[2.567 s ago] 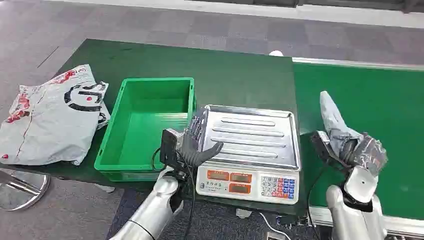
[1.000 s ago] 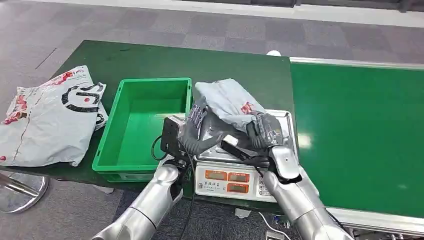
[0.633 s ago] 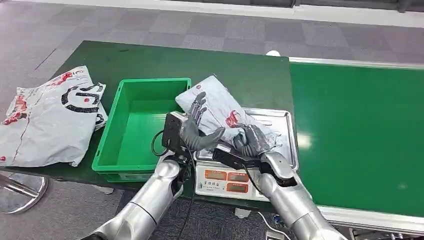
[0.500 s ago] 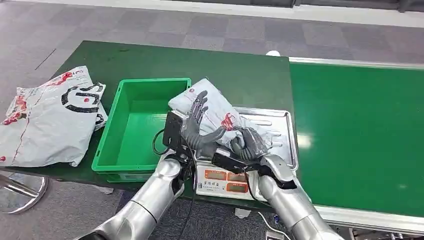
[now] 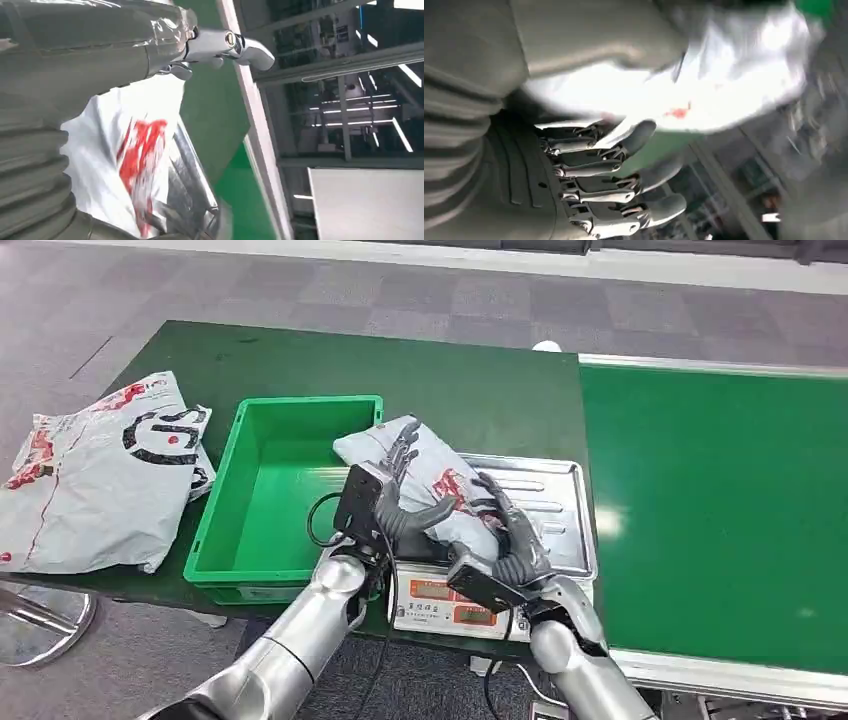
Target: Moved the parcel from conveyor to table for the left to box.
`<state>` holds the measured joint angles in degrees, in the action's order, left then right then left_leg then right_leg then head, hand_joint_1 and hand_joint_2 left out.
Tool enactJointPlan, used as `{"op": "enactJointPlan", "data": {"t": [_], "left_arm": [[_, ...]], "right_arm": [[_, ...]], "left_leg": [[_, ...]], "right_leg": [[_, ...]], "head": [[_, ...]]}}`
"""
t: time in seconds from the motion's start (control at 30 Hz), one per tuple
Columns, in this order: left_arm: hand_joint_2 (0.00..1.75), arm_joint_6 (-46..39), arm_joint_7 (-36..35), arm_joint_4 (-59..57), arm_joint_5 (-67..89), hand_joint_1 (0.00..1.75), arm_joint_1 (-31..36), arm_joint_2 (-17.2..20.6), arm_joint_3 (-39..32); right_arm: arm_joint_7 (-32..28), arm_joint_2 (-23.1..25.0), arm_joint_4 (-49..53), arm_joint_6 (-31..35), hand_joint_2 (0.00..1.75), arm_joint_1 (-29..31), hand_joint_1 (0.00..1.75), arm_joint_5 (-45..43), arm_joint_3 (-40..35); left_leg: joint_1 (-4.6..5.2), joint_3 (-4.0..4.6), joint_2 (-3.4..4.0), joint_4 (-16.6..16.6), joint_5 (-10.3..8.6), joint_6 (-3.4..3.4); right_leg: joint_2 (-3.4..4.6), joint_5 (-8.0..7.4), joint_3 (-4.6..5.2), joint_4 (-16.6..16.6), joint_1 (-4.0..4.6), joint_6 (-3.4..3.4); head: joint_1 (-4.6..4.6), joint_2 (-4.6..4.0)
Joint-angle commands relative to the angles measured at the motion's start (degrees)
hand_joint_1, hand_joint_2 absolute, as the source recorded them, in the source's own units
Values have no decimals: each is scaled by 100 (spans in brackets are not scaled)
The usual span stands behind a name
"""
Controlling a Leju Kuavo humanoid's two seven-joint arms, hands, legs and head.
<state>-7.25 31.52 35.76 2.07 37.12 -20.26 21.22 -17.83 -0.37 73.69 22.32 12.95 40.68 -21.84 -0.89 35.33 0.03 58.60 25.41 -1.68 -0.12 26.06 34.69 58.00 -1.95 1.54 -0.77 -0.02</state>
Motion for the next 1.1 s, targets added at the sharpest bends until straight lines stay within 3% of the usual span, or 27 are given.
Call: {"op": "enactJointPlan", "data": {"t": [0.03,0.2,0.3,0.5,0.57,0.67,0.97,1.03,1.1], "left_arm": [[175,-212,-280,-469,62,0,652,26,576],[175,-403,-342,-737,173,0,838,26,714],[175,-482,-463,-955,329,0,978,26,797],[175,-496,-527,-1020,366,0,1028,26,882],[175,-507,-714,-1067,431,0,1091,26,1133],[175,-547,-1136,-1072,513,0,1169,26,1793],[175,-573,-1150,-1076,451,0,1175,26,1860],[175,-343,-1743,-1276,817,0,1347,26,2652],[175,17,-2166,-1258,497,0,1348,26,3248]], "right_arm": [[-216,-605,1091,-10,175,-243,0,-637,1247],[-772,-564,806,43,175,19,0,-1526,1477],[-781,-535,577,38,175,268,0,-1750,1626],[-783,-489,415,25,175,416,0,-1772,1648],[-645,-421,209,-278,175,587,0,-2067,1767],[-569,-283,84,-63,175,707,0,-1885,2063],[-574,-269,117,-77,175,672,0,-1863,2090],[-358,-132,173,265,175,592,0,-1537,2410],[-288,-121,332,-80,175,406,0,-1681,2770]], "left_leg": [[1,4,-20,3,-3,8],[1,-9,-9,-2,-1,10],[1,-4,1,4,0,8],[0,-21,7,-6,1,14],[-1,-19,5,-4,2,11],[2,-10,2,0,-1,10],[0,-20,9,-6,1,8],[0,-15,1,-4,1,9],[1,-7,2,-1,1,7]], "right_leg": [[-20,2,-5,-1,1,-7],[-9,-2,-17,-9,3,-12],[0,-3,-8,-1,2,-10],[7,-6,-24,-15,4,-14],[5,-5,-23,-13,5,-13],[1,-5,-14,-5,2,-11],[9,-5,-21,-10,4,-17],[-2,-4,-20,-9,4,-16],[0,-4,-12,-5,2,-9]], "head": [[0,0],[0,0],[0,0],[0,0],[0,0],[0,2],[0,0],[0,0],[0,0]]}}
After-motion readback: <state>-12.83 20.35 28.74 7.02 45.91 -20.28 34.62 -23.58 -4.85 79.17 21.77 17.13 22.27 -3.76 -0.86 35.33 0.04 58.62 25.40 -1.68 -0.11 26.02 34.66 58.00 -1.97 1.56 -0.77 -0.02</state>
